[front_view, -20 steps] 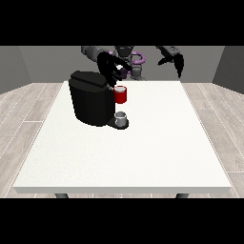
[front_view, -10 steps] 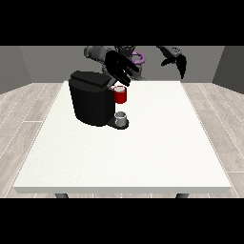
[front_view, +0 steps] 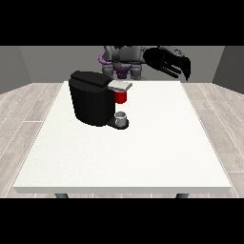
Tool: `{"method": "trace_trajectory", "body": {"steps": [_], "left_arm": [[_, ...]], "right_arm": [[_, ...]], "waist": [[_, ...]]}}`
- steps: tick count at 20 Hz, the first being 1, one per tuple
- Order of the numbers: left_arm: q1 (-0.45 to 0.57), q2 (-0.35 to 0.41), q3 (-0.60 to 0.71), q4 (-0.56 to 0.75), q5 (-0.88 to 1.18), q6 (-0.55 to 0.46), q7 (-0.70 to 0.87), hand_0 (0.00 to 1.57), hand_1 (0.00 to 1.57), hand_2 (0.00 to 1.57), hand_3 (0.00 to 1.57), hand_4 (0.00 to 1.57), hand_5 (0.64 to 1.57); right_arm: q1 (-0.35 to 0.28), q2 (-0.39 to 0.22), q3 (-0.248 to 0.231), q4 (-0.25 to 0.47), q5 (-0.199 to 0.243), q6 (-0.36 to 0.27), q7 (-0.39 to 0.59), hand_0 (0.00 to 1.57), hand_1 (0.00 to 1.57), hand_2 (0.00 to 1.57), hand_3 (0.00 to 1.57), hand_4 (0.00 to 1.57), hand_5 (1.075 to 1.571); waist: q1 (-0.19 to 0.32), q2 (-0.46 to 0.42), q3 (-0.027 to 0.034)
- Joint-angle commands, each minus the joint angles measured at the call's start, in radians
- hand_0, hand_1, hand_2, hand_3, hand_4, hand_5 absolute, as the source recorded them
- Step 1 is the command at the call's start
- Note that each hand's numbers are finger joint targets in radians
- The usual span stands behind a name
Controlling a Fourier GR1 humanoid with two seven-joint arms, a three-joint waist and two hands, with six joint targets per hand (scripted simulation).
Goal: Insert the coffee pod into the coffee machine and close the lid
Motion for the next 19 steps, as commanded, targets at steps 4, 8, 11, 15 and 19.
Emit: {"method": "trace_trajectory", "body": {"steps": [4, 8, 11, 15, 19], "left_arm": [[0.027, -0.007, -0.027, -0.049, -0.012, 0.0, -0.01, 0.0, 0.0, 0.0, 0.0, 0.35, 1.571], [0.057, 0.035, -0.003, -0.071, 0.023, -0.047, -0.001, 0.0, 0.0, 0.0, 0.0, 0.33, 1.571], [0.014, -0.03, -0.026, -0.098, 0.001, 0.029, 0.057, 0.0, 0.0, 0.0, 0.0, 0.25, 1.571], [0.143, 0.014, 0.035, -0.027, 0.024, 0.012, 0.012, 0.0, 0.0, 0.0, 0.0, 0.27, 1.571], [0.185, 0.036, 0.077, 0.028, 0.029, 0.021, -0.031, 0.0, 0.0, 0.0, 0.0, 0.27, 1.571]], "right_arm": [[-0.079, 0.042, -0.012, 0.106, -0.01, -0.014, -0.108, 0.0, 0.0, 0.0, 0.0, 0.1, 1.571], [-0.055, 0.06, -0.014, 0.14, -0.022, -0.004, -0.197, 0.0, 0.0, 0.0, 0.0, 0.0, 1.571], [-0.047, 0.119, 0.015, 0.148, -0.03, 0.006, -0.278, 0.0, 0.0, 0.0, 0.0, 0.0, 1.571], [0.03, 0.211, 0.084, 0.092, -0.041, 0.045, -0.291, 0.0, 0.0, 0.0, 0.0, 0.22, 1.571], [0.133, 0.301, 0.166, 0.057, -0.064, -0.009, -0.336, 0.0, 0.0, 0.0, 0.0, 0.26, 1.571]], "waist": [[0.012, 0.022, -0.0069], [-0.006, 0.011, -0.0066], [-0.053, -0.004, -0.0062], [-0.143, -0.128, -0.0068], [-0.214, -0.175, -0.0069]]}}
